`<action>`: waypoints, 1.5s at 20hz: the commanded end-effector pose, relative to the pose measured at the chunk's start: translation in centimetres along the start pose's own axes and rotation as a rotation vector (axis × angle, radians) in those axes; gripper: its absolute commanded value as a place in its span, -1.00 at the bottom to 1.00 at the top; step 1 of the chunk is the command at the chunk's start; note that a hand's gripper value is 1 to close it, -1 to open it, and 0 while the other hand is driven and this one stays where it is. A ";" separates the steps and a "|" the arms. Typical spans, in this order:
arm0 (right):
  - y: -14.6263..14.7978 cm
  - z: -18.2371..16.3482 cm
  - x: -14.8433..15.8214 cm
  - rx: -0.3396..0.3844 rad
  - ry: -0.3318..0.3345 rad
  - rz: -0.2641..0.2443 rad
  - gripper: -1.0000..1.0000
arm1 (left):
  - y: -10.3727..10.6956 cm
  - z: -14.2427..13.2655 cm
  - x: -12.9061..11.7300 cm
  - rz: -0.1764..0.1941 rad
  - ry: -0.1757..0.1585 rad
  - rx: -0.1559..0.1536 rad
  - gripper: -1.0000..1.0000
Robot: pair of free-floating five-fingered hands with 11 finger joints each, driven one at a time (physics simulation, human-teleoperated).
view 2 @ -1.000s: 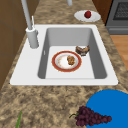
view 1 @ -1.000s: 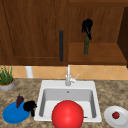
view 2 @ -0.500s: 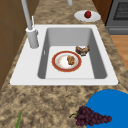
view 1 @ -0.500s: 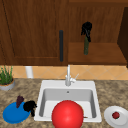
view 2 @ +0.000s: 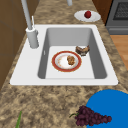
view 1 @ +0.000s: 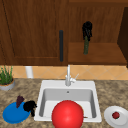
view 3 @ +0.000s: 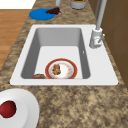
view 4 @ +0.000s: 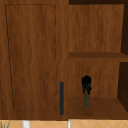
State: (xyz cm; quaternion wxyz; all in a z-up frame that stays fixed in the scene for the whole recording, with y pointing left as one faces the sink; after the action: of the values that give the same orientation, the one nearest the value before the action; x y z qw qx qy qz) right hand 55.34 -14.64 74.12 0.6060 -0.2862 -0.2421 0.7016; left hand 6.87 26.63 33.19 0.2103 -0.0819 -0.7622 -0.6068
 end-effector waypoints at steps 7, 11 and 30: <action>-0.8 0.8 -0.1 -0.013 -0.003 -0.008 1.00 | 0.0 0.0 0.0 0.000 0.000 0.000 0.00; -2.0 2.6 -0.3 -0.009 -0.018 -0.025 1.00 | 0.0 0.0 0.0 0.000 0.000 0.000 0.00; 4.0 14.0 -1.8 -0.035 -0.036 -0.022 1.00 | 0.0 0.0 0.0 0.000 0.000 0.000 0.00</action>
State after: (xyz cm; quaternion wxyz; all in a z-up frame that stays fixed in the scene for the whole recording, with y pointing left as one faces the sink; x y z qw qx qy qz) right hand 45.26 -16.34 81.59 0.6070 -0.2888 -0.2710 0.6890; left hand 6.87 26.63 33.19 0.2103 -0.0819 -0.7622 -0.6068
